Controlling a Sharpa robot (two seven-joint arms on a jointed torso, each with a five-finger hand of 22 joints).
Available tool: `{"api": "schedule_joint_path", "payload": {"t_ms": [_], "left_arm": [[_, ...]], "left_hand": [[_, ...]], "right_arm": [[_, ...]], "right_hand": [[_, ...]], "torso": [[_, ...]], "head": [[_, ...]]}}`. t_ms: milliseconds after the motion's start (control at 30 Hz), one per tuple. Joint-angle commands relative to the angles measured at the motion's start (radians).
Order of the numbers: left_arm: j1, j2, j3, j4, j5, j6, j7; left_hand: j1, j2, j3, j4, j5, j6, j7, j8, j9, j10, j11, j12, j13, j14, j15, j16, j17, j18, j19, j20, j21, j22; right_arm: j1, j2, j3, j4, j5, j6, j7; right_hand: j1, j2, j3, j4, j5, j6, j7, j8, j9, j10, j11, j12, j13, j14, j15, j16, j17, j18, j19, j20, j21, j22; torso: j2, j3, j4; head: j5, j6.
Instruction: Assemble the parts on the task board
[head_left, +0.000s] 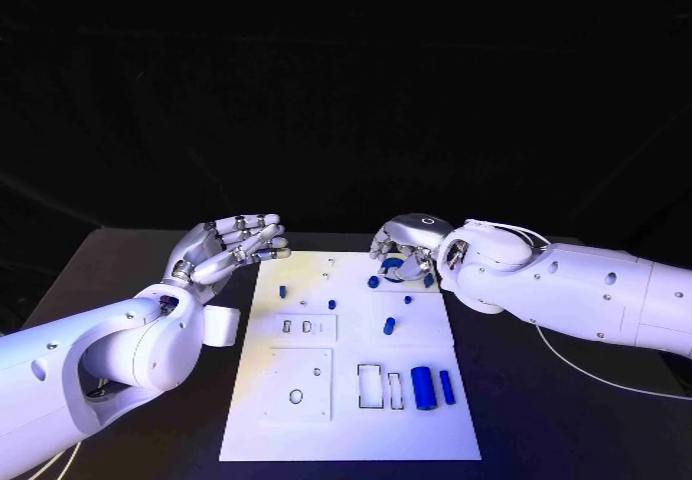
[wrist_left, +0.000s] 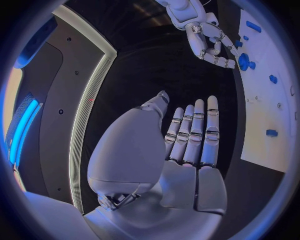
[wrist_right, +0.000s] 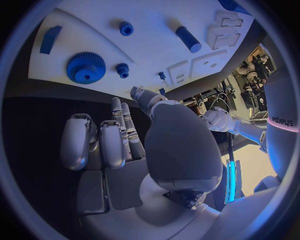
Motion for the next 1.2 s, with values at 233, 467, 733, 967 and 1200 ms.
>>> {"api": "schedule_joint_path", "payload": {"t_ms": [233,467,733,967,1200], "left_arm": [[0.003,0.0,0.001,0.008,-0.004,0.024,-0.005],[0.004,-0.001,0.001,0.007,-0.004,0.024,-0.008],[0.005,-0.003,0.001,0.008,-0.004,0.024,-0.01],[0.006,-0.003,0.001,0.007,-0.003,0.025,-0.011],[0.008,-0.006,0.001,0.008,-0.003,0.024,-0.013]], "left_hand": [[-0.012,0.002,0.003,0.002,0.001,0.004,0.027,-0.008,-0.002,0.005,0.004,-0.006,-0.001,0.005,0.005,-0.008,0.002,0.005,0.005,0.001,-0.001,-0.002],[-0.013,0.002,0.004,0.002,0.001,0.004,0.028,-0.008,-0.002,0.005,0.005,-0.007,-0.001,0.005,0.005,-0.008,0.002,0.005,0.005,0.002,-0.002,-0.002],[-0.013,0.002,0.004,0.002,0.001,0.004,0.028,-0.008,-0.002,0.005,0.005,-0.007,-0.001,0.005,0.005,-0.008,0.002,0.005,0.005,0.002,-0.002,-0.002],[-0.014,0.002,0.004,0.002,0.001,0.004,0.028,-0.009,-0.002,0.005,0.005,-0.008,-0.001,0.005,0.005,-0.009,0.002,0.005,0.005,0.002,-0.002,-0.003],[-0.014,0.003,0.005,0.002,0.001,0.004,0.028,-0.009,-0.002,0.005,0.005,-0.009,-0.001,0.005,0.005,-0.009,0.003,0.005,0.005,0.002,-0.002,-0.003]], "right_arm": [[-0.006,0.016,-0.001,-0.012,-0.062,0.059,-0.027],[-0.013,0.025,-0.002,-0.021,-0.063,0.08,-0.03],[-0.019,0.035,-0.003,-0.03,-0.068,0.091,-0.032],[-0.022,0.041,-0.003,-0.035,-0.073,0.093,-0.033],[-0.023,0.043,-0.004,-0.039,-0.075,0.088,-0.038]], "right_hand": [[0.01,-0.001,-0.002,0.003,0.003,-0.002,0.003,-0.003,0.008,-0.02,0.002,-0.004,0.002,0.044,0.011,0.02,0.023,-0.021,-0.002,0.008,0.018,0.022],[0.013,0.004,0.0,0.004,0.012,0.002,0.003,-0.002,0.013,-0.022,0.002,-0.003,0.002,0.045,0.011,0.029,0.031,-0.024,0.002,0.011,0.034,0.043],[0.014,0.007,0.003,0.005,0.018,0.003,0.003,-0.002,0.015,-0.021,0.002,-0.002,0.003,0.047,0.012,0.035,0.038,-0.024,0.003,0.012,0.04,0.051],[0.023,0.019,0.022,0.004,0.022,0.01,-0.001,0.0,0.022,-0.002,-0.002,0.004,0.006,0.049,0.009,0.048,0.051,-0.029,0.011,0.012,0.064,0.083],[0.031,0.033,0.06,0.002,-0.002,0.024,-0.009,0.008,0.035,0.025,-0.009,0.009,0.01,0.05,0.004,0.06,0.062,-0.032,0.015,0.009,0.083,0.109]], "torso": [[0.014,-0.0003,0.0059],[0.02,-0.0012,0.0068],[0.028,-0.0032,0.008],[0.031,-0.0037,0.0097],[0.035,-0.0047,0.0105]], "head": [[-0.003,0.0],[-0.002,0.0],[-0.004,0.002],[-0.001,0.003],[-0.003,0.001]]}}
